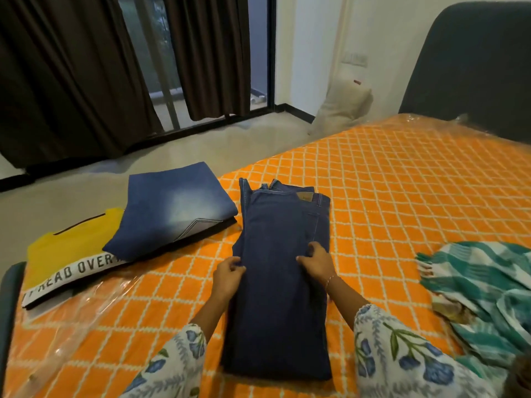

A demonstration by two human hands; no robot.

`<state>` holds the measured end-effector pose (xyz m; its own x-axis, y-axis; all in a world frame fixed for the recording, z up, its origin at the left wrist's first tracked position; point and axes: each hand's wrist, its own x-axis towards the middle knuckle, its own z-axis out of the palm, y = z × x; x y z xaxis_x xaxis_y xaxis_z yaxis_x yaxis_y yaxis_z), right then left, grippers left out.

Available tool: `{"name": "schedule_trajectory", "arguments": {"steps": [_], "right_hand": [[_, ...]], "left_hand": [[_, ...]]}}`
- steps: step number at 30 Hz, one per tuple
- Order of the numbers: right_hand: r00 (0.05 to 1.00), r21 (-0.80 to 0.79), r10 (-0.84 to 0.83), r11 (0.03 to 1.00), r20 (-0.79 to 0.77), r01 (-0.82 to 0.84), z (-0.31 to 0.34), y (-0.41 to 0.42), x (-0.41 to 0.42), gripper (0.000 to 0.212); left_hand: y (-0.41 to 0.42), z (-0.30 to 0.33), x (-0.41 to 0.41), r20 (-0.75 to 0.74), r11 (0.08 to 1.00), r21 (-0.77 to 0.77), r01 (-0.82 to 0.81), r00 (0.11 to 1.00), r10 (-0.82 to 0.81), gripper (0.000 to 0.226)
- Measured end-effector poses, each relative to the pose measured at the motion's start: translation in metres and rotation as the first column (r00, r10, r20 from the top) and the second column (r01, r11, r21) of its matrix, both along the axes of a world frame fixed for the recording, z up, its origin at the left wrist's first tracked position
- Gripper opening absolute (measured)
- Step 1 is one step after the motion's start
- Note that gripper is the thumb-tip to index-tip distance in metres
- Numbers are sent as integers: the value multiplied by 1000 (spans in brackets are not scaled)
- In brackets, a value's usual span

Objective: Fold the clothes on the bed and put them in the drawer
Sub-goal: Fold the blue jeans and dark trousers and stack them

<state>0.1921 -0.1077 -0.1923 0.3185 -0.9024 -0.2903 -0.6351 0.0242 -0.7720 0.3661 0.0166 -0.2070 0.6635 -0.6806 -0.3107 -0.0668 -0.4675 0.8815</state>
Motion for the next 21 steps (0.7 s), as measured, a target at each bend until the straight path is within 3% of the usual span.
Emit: {"name": "schedule_trajectory", "arguments": {"steps": [3,5,9,13,16,18,21], "right_hand": [[965,130,-238,966,113,223,-14,-43,21,47],[941,157,-304,947,147,281,-21,-66,33,26],[907,229,-361,922,218,312,-24,-94,56,29],[935,112,-328,942,132,315,-27,-112,70,26],[846,291,-367,919,387,266,-27,-117,69,15],[793,443,-350,889,498,113,-24,-119,57,41],[782,472,-182,867,596,-157,-20,-120,31,29]], "left_hand": [[-42,-3,16,-120,997,-47,-60,991,54,16],[-71,-2,23,-261,994,-93,-64,965,38,12],[-120,3,40,-343,982,-172,-75,939,12,20],[-147,3,44,-153,983,-165,74,983,-100,30],[-143,-5,39,-61,934,-175,311,944,-326,44],[-135,-4,42,-33,865,-182,468,876,-481,46],[-124,7,38,150,657,-69,751,659,-737,32]]}}
